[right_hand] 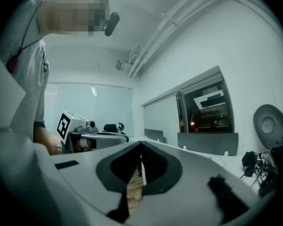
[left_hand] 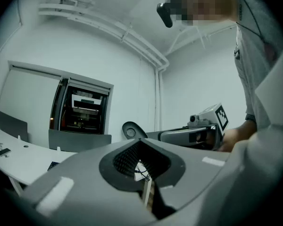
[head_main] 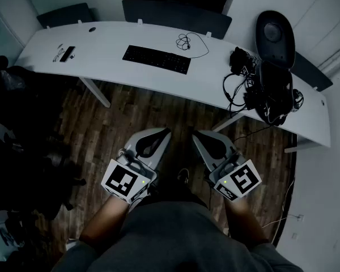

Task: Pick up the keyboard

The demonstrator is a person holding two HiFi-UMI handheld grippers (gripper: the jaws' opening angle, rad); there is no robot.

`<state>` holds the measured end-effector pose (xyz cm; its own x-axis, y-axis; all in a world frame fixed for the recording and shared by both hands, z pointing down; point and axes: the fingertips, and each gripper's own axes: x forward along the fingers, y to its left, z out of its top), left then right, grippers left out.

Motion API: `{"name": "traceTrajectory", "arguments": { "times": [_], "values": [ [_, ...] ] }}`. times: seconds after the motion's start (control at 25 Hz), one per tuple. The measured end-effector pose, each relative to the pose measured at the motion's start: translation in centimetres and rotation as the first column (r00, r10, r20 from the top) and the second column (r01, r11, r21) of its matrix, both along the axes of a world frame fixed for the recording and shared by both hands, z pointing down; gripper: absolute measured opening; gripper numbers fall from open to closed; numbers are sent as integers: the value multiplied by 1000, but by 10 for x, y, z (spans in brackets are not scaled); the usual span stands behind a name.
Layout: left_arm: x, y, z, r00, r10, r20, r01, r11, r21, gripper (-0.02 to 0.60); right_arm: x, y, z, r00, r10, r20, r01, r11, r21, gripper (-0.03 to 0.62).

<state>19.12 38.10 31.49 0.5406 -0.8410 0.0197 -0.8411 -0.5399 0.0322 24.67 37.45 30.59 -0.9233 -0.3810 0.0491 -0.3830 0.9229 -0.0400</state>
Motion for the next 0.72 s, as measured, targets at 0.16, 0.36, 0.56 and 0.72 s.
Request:
{"name": "traceTrajectory", "arguments": {
  "times": [0.16,0.36,0.56,0.72],
  "values": [
    [0,0,3,1000,-1,-2,1,1000,-11,6,0,0,1,1000,-2,-7,2,1000,0,15],
    [5,-9,7,1000,-8,-10,8,1000,-19,6,4,-8,4,1000,-10,-14,10,1000,-1,15],
    [10,-23,7,1000,-18,-11,18,1000,-22,6,10,-27,3,1000,1,-10,-1,1000,8,17],
    [13,-40,8,999,-37,-11,37,999,-30,6,16,-45,0,1000,-12,8,12,1000,3,17]
  ]
}}
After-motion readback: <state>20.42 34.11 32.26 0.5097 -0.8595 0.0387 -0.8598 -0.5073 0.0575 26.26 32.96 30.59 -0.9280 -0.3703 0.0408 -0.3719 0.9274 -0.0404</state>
